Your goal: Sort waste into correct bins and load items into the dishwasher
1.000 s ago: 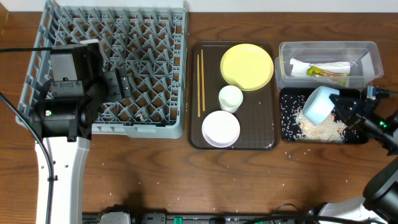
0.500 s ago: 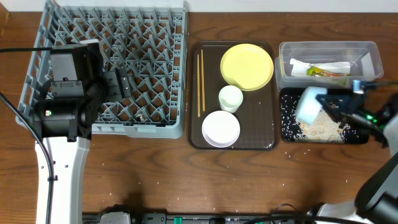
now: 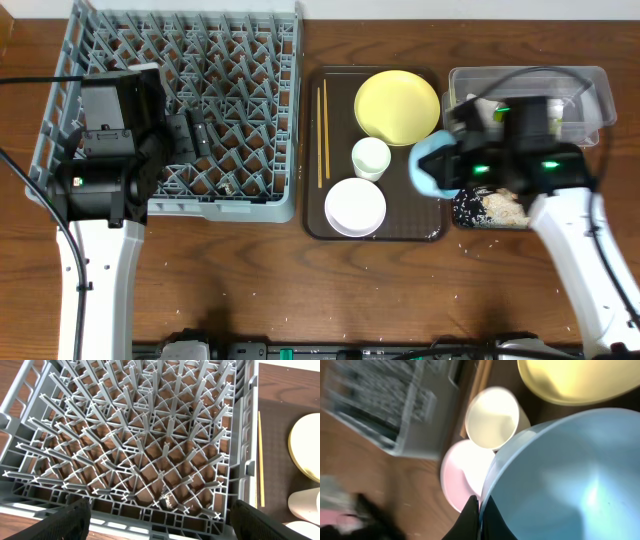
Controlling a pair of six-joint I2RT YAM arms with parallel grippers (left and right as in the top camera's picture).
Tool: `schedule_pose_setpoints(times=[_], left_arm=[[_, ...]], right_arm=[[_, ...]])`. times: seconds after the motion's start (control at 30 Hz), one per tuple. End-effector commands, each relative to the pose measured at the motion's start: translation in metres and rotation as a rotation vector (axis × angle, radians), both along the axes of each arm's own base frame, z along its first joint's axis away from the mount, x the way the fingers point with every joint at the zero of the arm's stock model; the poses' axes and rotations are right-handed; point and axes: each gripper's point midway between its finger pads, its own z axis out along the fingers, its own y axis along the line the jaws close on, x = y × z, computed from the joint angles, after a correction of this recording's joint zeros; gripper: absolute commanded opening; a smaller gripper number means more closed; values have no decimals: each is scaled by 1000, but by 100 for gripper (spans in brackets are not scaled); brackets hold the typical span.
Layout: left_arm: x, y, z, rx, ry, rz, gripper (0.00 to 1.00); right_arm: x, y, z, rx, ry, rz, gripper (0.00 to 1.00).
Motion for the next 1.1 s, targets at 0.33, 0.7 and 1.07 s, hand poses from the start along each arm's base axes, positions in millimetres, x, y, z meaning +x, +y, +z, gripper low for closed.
schedule_pose_setpoints(times=[0.33,0.7,1.07], left_arm=[[2,2,7,8,-17,-1,91],[2,2,7,8,-17,-1,90],[2,2,7,8,-17,-1,90]], right_arm=[[-17,32,-80,-417,125,-31,1],[-21,31,-117,-467,221,-13,6],[9,39,-61,-362,134,-75,24]])
